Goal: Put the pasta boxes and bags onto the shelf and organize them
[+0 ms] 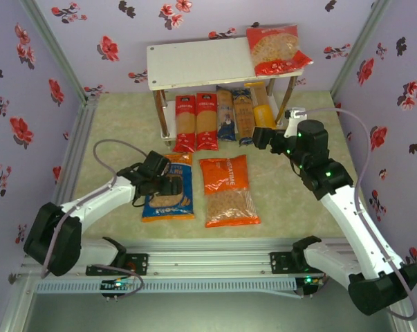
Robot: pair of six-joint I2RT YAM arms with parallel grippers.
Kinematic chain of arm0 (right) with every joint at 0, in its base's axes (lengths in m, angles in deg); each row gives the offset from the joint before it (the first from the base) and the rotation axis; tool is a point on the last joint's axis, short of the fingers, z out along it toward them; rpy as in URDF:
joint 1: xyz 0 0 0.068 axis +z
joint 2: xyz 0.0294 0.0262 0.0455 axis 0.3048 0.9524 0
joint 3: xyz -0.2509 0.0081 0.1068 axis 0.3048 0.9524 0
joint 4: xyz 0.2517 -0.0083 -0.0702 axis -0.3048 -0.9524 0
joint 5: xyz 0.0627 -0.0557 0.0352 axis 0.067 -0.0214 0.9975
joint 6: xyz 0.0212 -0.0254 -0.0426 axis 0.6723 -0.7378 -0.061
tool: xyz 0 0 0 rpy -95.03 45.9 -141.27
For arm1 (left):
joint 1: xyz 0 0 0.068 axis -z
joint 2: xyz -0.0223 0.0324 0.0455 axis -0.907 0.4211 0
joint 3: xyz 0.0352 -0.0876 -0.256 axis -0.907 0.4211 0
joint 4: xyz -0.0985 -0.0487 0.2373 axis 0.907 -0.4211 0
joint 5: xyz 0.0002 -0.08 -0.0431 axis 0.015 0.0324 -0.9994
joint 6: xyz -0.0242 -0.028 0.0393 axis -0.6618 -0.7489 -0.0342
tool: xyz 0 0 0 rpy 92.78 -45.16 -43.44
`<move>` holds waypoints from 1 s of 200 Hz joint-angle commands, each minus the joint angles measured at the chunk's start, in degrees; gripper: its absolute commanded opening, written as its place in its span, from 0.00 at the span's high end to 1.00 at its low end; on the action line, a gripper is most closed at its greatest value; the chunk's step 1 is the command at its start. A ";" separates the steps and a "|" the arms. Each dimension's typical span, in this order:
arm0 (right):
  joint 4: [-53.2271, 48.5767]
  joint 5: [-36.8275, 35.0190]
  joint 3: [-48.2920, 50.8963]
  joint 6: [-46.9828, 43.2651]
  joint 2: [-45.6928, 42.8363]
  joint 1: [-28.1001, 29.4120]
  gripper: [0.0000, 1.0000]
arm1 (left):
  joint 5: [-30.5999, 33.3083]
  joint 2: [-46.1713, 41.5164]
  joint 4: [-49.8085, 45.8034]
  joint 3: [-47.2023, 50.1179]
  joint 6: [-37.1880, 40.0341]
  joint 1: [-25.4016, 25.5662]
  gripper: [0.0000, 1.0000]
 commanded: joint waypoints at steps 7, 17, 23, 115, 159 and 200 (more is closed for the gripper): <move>-0.72 -2.63 0.29 -1.95 -1.62 0.30 0.01 | 2.22 2.51 -3.09 -2.25 2.15 -0.13 0.08; -0.46 -3.47 0.67 -2.08 -2.15 0.23 0.01 | 2.30 3.55 -3.78 -2.51 2.10 -0.15 0.07; -0.24 -3.99 0.94 -2.17 -2.47 0.17 0.01 | 2.37 4.11 -4.02 -2.54 2.10 -0.14 0.07; 0.69 -6.14 1.93 -2.52 -4.05 0.09 0.01 | -0.33 9.43 -1.42 -1.14 1.58 -0.14 0.07; 0.30 -5.98 1.55 -2.44 -4.15 0.00 0.01 | -3.06 10.86 -0.68 -0.61 2.09 -0.14 0.23; -0.14 -6.07 1.08 -2.44 -4.40 0.06 0.01 | -4.99 11.18 -0.74 0.05 2.89 -0.20 0.47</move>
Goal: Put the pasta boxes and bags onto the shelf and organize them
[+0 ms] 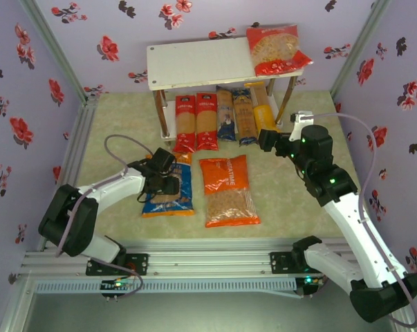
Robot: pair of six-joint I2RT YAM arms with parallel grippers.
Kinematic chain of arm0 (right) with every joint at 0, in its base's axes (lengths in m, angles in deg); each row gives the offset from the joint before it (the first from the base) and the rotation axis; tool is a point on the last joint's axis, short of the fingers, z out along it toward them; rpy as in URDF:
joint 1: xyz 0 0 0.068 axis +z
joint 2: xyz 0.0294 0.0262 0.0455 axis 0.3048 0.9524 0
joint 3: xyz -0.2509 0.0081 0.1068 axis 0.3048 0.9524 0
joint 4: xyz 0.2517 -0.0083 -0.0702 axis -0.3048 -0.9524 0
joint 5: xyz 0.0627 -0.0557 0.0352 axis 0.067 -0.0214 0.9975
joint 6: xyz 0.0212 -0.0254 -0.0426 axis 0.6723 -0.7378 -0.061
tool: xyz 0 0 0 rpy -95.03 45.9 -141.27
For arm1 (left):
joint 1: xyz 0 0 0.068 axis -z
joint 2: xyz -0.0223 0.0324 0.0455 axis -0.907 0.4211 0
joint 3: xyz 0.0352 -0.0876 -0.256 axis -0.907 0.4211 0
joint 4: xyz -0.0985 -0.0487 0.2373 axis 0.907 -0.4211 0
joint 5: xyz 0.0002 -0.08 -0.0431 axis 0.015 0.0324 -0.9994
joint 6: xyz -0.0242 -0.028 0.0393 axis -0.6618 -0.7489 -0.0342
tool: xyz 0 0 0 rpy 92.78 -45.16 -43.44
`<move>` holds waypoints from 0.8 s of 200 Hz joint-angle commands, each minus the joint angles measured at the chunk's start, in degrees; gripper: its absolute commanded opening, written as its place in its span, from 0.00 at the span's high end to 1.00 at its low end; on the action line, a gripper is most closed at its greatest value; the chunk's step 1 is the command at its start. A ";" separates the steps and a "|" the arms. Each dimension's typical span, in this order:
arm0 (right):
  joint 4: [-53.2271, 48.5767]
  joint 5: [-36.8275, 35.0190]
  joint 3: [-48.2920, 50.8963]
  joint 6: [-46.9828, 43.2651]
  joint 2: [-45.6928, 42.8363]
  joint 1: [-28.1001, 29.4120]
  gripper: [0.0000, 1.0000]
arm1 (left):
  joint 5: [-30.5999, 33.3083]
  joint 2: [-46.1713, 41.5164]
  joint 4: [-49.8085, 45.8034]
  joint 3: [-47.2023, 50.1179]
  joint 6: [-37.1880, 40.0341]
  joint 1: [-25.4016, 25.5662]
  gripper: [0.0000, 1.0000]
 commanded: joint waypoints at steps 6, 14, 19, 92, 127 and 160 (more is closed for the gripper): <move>0.47 -1.04 -0.45 -0.86 -1.09 -0.01 0.01 | -5.89 3.18 -0.51 2.04 0.55 0.24 0.47; 0.51 -1.04 -0.36 -0.77 -1.22 0.03 0.01 | -6.30 3.32 -0.32 2.31 0.63 0.22 0.48; 0.44 -1.04 -0.41 -0.77 -1.24 0.00 0.01 | -6.64 3.43 -0.09 2.41 0.70 0.22 0.51; -0.04 -1.87 -0.15 -0.35 -2.17 -0.01 0.01 | -11.25 4.05 2.72 3.91 1.19 -0.28 1.00; -0.19 -2.44 0.20 0.01 -2.65 -0.09 0.01 | -12.04 -0.77 4.12 5.40 1.85 -0.27 1.00; 0.21 -2.93 0.45 0.67 -2.66 -0.10 0.01 | -14.14 -8.27 1.83 4.43 1.94 -0.35 1.00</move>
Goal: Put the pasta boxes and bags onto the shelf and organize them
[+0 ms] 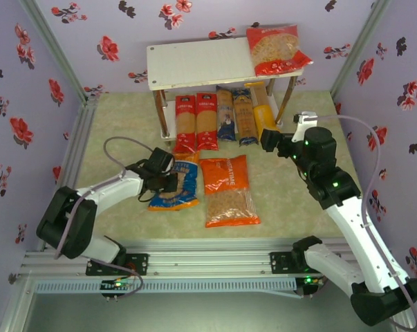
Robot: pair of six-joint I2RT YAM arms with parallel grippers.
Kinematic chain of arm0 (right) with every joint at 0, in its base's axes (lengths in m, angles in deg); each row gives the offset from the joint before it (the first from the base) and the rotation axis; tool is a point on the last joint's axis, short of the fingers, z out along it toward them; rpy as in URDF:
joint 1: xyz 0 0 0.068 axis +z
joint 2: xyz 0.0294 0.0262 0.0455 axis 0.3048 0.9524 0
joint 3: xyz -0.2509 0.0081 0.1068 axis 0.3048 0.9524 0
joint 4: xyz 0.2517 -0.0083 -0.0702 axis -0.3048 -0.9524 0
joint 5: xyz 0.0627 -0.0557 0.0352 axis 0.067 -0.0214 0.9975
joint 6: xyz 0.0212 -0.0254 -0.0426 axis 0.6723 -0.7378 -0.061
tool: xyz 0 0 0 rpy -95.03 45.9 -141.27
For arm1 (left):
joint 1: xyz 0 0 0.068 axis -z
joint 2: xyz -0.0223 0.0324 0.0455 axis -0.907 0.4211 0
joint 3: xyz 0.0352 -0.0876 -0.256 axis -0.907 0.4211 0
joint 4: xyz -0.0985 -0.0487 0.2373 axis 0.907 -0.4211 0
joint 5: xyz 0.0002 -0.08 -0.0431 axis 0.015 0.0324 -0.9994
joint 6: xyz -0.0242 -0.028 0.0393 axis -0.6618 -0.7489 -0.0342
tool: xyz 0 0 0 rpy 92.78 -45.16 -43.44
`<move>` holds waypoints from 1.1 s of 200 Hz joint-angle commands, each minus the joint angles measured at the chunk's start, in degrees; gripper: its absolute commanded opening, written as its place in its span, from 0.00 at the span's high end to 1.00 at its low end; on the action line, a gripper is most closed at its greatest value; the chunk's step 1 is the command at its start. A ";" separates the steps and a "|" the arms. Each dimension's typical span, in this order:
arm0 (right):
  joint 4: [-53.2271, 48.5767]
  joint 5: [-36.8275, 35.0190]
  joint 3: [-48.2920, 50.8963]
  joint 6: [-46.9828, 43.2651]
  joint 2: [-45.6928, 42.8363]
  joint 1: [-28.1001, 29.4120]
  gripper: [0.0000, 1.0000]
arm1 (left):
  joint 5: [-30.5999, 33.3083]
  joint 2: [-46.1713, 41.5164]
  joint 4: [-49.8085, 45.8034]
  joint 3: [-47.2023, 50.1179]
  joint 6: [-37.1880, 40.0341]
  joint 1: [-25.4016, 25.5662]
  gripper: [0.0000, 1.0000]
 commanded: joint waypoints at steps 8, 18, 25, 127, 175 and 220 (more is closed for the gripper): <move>0.73 -1.84 0.55 0.89 -0.76 -0.05 0.01 | -6.62 -5.30 -6.67 -0.51 1.26 0.37 1.00; 1.20 -1.86 0.73 1.25 -0.79 -0.09 0.01 | -7.55 -6.88 -7.66 -1.43 1.30 0.34 1.00; 1.38 -1.82 0.82 1.45 -0.80 -0.07 0.01 | -8.00 -8.17 -8.25 -2.02 1.27 0.37 1.00; 0.68 -1.72 2.73 3.11 -0.80 -0.08 0.01 | -15.09 -19.51 -13.91 -13.87 2.08 0.30 1.00; 1.69 -0.29 4.27 4.32 -0.61 -0.08 0.01 | -16.58 -19.88 -14.30 -29.61 5.56 0.15 1.00; 3.75 4.02 3.83 6.06 1.18 -0.01 0.01 | -16.95 -13.25 -11.74 -49.27 10.71 -3.49 1.00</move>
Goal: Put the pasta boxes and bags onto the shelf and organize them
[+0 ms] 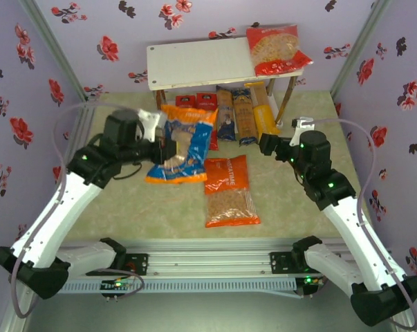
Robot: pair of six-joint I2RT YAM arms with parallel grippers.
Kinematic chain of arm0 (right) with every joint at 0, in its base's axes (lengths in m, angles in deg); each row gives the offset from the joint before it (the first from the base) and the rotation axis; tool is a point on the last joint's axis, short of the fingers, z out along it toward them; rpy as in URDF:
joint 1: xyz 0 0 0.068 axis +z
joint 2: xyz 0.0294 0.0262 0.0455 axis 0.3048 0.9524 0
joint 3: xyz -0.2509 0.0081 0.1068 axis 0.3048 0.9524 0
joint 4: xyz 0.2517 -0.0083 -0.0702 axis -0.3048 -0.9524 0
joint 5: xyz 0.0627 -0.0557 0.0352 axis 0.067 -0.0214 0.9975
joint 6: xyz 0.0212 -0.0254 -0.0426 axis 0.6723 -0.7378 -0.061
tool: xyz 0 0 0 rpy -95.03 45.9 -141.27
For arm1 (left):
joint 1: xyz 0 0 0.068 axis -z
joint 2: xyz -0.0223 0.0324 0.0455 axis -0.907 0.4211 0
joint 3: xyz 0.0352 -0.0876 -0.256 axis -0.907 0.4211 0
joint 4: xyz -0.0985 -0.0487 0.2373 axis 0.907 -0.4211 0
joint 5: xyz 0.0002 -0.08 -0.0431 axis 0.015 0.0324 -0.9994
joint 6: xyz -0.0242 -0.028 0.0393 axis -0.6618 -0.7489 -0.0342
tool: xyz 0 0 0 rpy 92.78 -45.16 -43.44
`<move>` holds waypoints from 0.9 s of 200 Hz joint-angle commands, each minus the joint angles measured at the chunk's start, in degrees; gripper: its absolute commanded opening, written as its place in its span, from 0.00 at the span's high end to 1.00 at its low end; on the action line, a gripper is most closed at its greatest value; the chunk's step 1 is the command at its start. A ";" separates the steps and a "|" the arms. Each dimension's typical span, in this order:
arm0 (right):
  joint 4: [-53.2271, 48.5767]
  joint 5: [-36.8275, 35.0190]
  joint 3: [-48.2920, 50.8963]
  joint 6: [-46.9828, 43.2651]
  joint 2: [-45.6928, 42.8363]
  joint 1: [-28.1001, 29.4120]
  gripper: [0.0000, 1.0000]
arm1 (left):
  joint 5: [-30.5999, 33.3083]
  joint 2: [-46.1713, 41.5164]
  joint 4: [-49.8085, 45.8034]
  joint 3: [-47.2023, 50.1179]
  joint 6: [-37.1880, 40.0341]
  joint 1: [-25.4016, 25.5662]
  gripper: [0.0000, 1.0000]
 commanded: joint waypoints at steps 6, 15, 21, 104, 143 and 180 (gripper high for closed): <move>3.16 3.70 -0.10 2.30 1.22 0.04 0.01 | -2.28 3.02 9.71 -11.95 4.39 -3.41 1.00; 3.51 4.73 -0.13 2.61 1.65 0.12 0.01 | -2.21 4.66 10.99 -14.66 4.35 -4.32 1.00; 3.64 5.19 -0.21 2.75 1.84 0.16 0.01 | -1.86 5.83 11.57 -16.79 4.56 -4.68 1.00; 3.54 5.82 -0.88 2.42 3.27 0.34 0.01 | 9.35 19.44 18.91 -31.76 12.07 -6.84 1.00; 3.65 5.87 -1.38 2.24 4.75 0.35 0.01 | 12.02 24.33 21.31 -36.46 12.23 -7.88 1.00; 4.25 6.40 -1.62 2.24 6.62 0.37 0.01 | 14.85 27.45 26.35 -37.41 11.45 -8.92 1.00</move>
